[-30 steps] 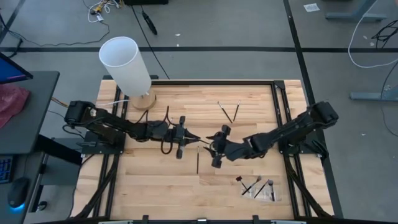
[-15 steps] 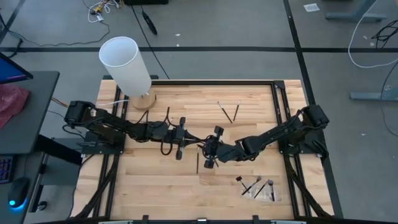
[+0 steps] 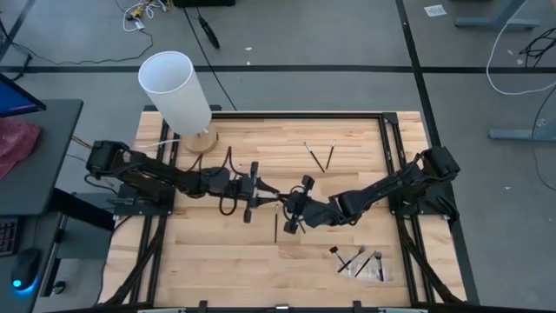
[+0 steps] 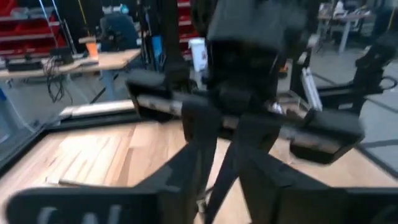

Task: Pick & Place Makeup Supplies
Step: Put the silver makeup brush into the transparent organizer

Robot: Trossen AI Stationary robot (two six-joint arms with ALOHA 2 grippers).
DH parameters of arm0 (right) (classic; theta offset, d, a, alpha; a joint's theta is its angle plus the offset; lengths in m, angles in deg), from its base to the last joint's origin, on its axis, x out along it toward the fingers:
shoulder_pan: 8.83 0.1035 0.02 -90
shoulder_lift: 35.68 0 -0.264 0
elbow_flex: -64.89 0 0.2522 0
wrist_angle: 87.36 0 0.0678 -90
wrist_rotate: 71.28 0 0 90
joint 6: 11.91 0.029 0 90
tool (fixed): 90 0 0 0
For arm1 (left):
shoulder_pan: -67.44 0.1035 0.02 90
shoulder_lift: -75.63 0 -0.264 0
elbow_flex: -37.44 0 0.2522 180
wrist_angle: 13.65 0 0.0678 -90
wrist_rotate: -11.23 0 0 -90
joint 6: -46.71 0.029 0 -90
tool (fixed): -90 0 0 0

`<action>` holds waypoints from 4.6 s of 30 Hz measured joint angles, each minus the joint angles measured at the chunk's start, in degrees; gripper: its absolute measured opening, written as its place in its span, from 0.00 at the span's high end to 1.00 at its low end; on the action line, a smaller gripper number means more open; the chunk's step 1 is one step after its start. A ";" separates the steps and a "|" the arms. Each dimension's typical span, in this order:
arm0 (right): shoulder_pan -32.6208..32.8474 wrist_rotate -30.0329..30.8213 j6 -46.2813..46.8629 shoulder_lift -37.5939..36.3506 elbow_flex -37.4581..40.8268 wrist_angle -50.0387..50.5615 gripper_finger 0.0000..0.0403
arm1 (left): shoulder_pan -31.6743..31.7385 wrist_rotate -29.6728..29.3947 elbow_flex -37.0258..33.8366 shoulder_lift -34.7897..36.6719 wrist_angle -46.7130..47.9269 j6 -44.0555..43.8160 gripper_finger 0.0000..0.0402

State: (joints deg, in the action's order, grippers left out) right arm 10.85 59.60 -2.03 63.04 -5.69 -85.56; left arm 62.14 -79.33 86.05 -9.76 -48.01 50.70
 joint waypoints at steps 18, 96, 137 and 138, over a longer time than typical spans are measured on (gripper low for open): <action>24.69 17.19 24.48 -21.70 0.04 24.11 0.98 | -0.02 -7.38 -0.03 3.39 18.42 -0.59 0.48; 55.56 11.33 114.43 -14.32 0.09 76.21 0.75 | -0.02 -8.46 -0.02 2.82 15.24 -0.42 0.50; -9.28 -8.41 16.81 -8.98 19.65 0.38 0.41 | 2.18 -17.27 0.02 2.80 24.87 -0.37 0.50; -8.85 -8.41 16.79 -8.41 19.65 1.07 0.42 | 2.29 -17.27 0.02 2.80 24.95 -0.40 0.50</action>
State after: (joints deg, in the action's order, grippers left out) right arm 2.00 51.19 14.77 54.63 13.96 -84.48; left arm 64.44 -96.60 86.07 -6.96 -23.07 50.30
